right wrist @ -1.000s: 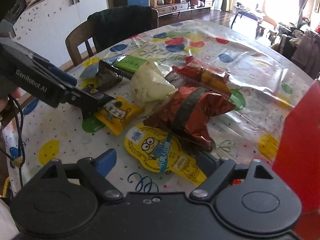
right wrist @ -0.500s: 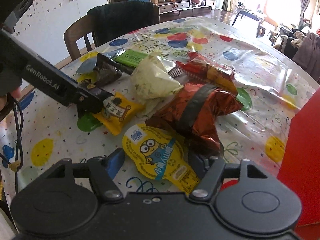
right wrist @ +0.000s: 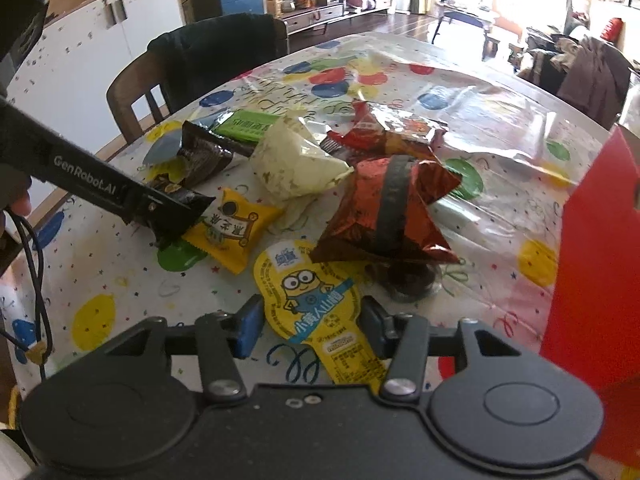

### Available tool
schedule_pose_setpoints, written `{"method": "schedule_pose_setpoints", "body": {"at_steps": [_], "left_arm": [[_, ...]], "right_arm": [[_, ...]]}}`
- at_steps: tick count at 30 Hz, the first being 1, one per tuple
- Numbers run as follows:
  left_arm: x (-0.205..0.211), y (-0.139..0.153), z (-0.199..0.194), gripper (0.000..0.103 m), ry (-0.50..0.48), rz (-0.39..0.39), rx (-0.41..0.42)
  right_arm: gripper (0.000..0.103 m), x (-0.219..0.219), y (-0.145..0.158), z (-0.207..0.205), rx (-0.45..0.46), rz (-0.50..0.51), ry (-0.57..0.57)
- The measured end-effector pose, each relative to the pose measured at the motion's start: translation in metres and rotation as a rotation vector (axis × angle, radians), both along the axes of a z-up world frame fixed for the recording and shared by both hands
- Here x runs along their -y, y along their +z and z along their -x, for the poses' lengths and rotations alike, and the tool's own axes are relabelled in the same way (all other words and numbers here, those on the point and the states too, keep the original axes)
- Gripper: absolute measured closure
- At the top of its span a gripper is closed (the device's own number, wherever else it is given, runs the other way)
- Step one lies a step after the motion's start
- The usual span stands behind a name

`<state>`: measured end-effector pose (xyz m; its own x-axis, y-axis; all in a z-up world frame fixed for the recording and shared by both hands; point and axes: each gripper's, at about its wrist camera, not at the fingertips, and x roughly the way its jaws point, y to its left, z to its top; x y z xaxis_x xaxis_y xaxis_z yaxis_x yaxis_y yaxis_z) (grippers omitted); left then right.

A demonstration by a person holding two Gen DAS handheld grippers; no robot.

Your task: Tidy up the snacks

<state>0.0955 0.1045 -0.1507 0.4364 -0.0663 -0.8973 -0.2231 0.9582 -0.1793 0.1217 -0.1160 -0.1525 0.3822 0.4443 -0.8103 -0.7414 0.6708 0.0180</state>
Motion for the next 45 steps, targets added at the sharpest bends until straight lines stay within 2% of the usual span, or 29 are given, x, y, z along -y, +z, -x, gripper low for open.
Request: {"method": "schedule_pose_setpoints", "body": {"at_steps": [12,22,34,39,45], "left_arm": [[-0.007,0.021,0.026,0.048,0.009,0.048,0.069],[0.017,0.073,0.041,0.047,-0.092,-0.006,0.186],[0.074,0.130,0.018,0.047,-0.238,-0.029,0.302],[0.111,0.147,-0.001,0.047,-0.309,-0.031,0.344],[0.163,0.160,-0.025,0.047,-0.377,-0.035,0.369]], "right_arm": [[0.052,0.021,0.027,0.032,0.014,-0.064,-0.107],[0.052,0.042,0.078,0.053,0.093,-0.145,-0.216],[0.052,0.091,0.140,0.049,0.208,-0.217,-0.365],[0.052,0.123,0.154,0.034,0.194,-0.255,-0.446],[0.052,0.162,0.164,0.017,0.233,-0.234,-0.489]]}}
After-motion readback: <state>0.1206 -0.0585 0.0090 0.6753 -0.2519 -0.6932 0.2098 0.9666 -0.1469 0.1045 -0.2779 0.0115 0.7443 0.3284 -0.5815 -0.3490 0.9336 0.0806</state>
